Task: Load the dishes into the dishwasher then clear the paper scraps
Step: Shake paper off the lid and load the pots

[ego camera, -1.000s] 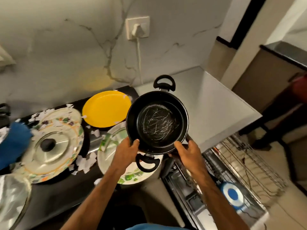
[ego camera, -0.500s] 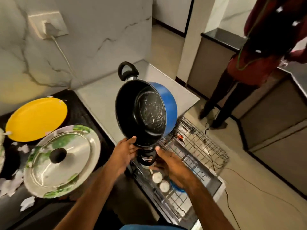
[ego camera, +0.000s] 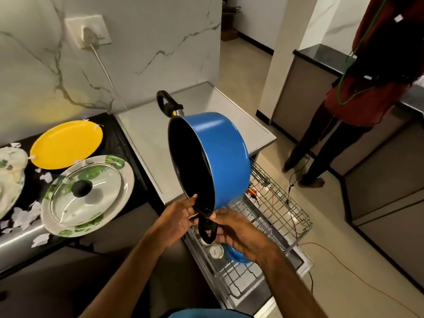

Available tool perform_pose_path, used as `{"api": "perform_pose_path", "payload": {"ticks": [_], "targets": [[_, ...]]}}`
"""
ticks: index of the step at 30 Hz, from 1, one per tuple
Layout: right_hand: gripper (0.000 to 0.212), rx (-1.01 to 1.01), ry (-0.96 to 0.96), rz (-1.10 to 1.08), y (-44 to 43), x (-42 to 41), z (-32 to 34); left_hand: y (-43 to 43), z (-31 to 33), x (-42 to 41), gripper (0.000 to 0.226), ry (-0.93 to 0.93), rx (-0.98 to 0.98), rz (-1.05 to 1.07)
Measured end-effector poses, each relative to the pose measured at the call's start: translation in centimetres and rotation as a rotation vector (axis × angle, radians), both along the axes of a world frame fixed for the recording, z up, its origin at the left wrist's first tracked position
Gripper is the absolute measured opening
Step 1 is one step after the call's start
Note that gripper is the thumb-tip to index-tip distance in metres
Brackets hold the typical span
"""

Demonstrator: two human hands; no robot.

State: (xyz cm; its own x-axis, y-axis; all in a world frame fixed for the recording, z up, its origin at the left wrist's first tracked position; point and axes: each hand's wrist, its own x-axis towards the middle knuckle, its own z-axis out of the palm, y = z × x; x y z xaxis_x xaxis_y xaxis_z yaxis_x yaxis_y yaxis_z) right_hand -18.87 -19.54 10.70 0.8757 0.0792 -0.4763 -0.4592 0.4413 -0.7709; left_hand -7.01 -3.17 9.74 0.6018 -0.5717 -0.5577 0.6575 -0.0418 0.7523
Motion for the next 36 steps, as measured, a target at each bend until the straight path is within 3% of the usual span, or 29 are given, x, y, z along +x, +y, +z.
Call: {"api": "perform_pose_path", "payload": {"ticks": [3,7,10,14,21,25,28,31,36], "targets": [[0.068,-0.024,-0.007,0.063,1.0,-1.0,0.6,1.5,-0.5,-1.5,0.045,0.013,-0.035,0.003],[0.040,-0.055,-0.030,0.102,3.1,-3.0,1.5,3.0,-0.5,-4.3,0.063,0.025,-0.077,0.018],[0.043,-0.086,-0.030,0.132,4.1,-4.8,1.9,3.9,-1.0,-6.7,0.078,0.055,-0.116,0.093],[0.038,-0.136,-0.023,0.200,4.8,-8.1,2.4,4.9,-1.8,-10.5,0.060,0.120,-0.171,0.157],[0.031,-0.227,0.021,0.166,4.1,-13.4,3.5,3.6,-1.4,-14.2,0.062,0.120,-0.186,0.144],[0.038,-0.270,0.006,0.128,2.7,-14.7,3.6,1.4,-0.8,-14.9,0.049,0.102,-0.206,0.101],[0.050,-0.242,-0.012,0.094,0.8,-15.3,3.8,-1.0,-1.6,-14.8,0.068,0.066,-0.178,0.083],[0.036,-0.171,-0.026,0.057,-1.5,-15.7,3.1,-3.5,-2.3,-14.9,0.087,0.036,-0.090,-0.003],[0.034,-0.148,-0.020,-0.003,-7.3,-15.7,0.3,-9.0,-3.0,-16.4,0.055,0.002,0.011,-0.095]]}}
